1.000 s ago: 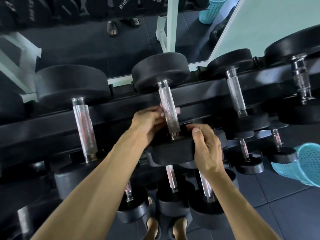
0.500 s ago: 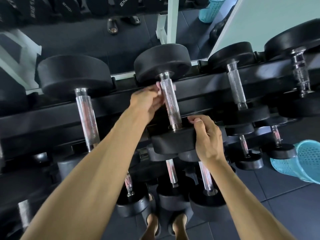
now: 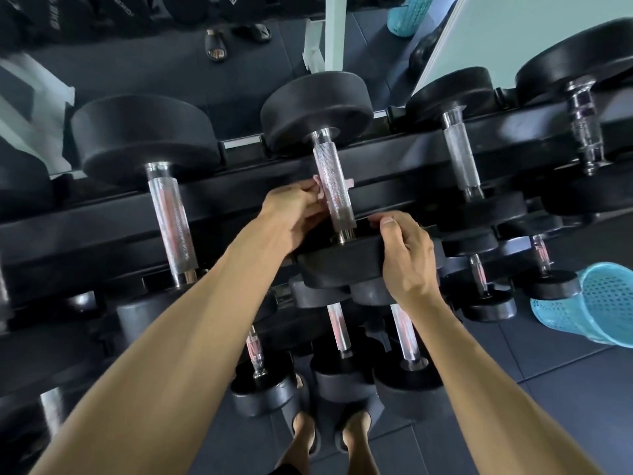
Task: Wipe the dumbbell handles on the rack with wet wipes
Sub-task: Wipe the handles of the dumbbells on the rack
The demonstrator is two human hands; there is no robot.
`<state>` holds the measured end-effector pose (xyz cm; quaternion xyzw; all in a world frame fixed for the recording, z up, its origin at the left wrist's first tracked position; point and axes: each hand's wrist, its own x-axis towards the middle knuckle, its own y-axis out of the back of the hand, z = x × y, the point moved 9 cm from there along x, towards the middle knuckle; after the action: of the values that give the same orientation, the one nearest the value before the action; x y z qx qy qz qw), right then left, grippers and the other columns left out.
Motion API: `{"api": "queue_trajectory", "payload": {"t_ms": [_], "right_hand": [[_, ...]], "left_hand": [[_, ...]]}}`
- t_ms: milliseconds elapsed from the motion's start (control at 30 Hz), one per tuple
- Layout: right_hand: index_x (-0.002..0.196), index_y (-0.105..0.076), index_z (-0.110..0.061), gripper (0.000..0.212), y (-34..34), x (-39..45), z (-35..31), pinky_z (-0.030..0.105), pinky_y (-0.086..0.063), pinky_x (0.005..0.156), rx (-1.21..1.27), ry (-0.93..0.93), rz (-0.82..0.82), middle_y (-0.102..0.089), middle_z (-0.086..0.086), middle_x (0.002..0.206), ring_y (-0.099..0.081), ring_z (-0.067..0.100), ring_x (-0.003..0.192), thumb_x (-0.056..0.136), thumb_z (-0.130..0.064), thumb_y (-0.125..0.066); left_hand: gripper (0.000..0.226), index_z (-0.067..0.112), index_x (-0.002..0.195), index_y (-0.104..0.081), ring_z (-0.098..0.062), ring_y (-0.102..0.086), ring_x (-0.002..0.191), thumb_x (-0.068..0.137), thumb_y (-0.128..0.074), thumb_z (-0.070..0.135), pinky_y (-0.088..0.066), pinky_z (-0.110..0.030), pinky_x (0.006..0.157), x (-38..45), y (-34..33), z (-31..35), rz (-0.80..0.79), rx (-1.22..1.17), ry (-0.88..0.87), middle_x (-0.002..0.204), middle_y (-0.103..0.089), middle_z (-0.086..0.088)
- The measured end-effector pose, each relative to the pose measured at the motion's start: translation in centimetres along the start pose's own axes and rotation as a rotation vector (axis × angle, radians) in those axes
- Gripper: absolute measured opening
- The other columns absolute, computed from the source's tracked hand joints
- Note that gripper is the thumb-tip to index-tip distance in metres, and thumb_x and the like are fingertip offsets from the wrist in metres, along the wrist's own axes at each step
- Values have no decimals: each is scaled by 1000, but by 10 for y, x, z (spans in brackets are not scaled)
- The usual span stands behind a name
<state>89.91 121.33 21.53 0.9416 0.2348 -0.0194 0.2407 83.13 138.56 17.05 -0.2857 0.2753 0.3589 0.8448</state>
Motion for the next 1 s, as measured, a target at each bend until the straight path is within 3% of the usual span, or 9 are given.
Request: {"api": "queue_trajectory", "payload": {"t_ms": [67,133,233,367,467,533,733,900,1000], "right_hand": [[83,-67,-22,32,1,0,0,34,-44,84,1,5,10,-65,-10,86,-57,17,95,90,-34,-38],[84,-67,-21,33,2,0,1,36,-45,86,0,-2,20,-66,-9,87,-57,17,95,89,-34,-38],[87,-68,-15,36,0,0,2,37,-46,90,-2,-5,13,-67,-7,91,-58,15,97,89,-34,-38],[87,-68,-15,37,0,0,1,34,-45,84,-8,8,11,-67,-6,89,-58,16,95,90,-35,-37],[88,-70,-16,37,1,0,1,34,-45,85,-1,11,25,-67,-5,89,-58,16,94,90,-35,-38],[90,-70,-17,37,1,0,1,37,-46,89,1,-1,31,-68,-6,91,-59,16,96,89,-35,-38],[90,-71,-17,37,1,1,1,42,-47,91,-5,-7,30,-68,-6,90,-59,16,96,89,-35,-38],[88,-71,-16,36,1,1,3,45,-48,92,4,1,39,-69,-6,90,-60,17,97,89,-33,-39],[88,-71,-15,37,0,2,2,46,-48,91,10,4,31,-69,-4,90,-60,19,96,89,-33,-39]], "left_hand": [[24,13,90,-70,-9,-62,55,90,-60,-8,-49,-14,52,-7,9,-10,25,320,-2,57,-66,5],[16,17,83,-74,-15,-69,68,85,-73,1,-57,-22,67,-14,15,-21,22,515,-12,66,-72,-1],[19,14,79,-73,-18,-69,73,81,-74,-5,-59,-32,80,-21,18,-12,96,329,-65,72,-72,-3],[25,7,79,-64,-14,-67,53,83,-63,-18,-60,-23,61,-10,15,7,144,-137,-56,61,-69,-7],[21,10,75,-66,-11,-64,53,77,-74,-9,-55,-21,55,-17,17,-6,55,240,-20,58,-69,-1],[22,13,69,-69,-16,-66,64,71,-83,-4,-57,-27,70,-22,21,-16,60,447,-18,63,-70,-1],[20,10,69,-66,-9,-63,51,75,-81,-2,-56,-24,64,-13,20,7,157,212,-185,57,-69,1],[19,18,65,-73,-6,-69,64,68,-89,9,-57,-21,67,-31,15,-13,88,591,-119,68,-75,3],[19,20,64,-73,-6,-65,60,68,-91,15,-54,-21,63,-32,18,5,188,571,-223,67,-73,3]]}}
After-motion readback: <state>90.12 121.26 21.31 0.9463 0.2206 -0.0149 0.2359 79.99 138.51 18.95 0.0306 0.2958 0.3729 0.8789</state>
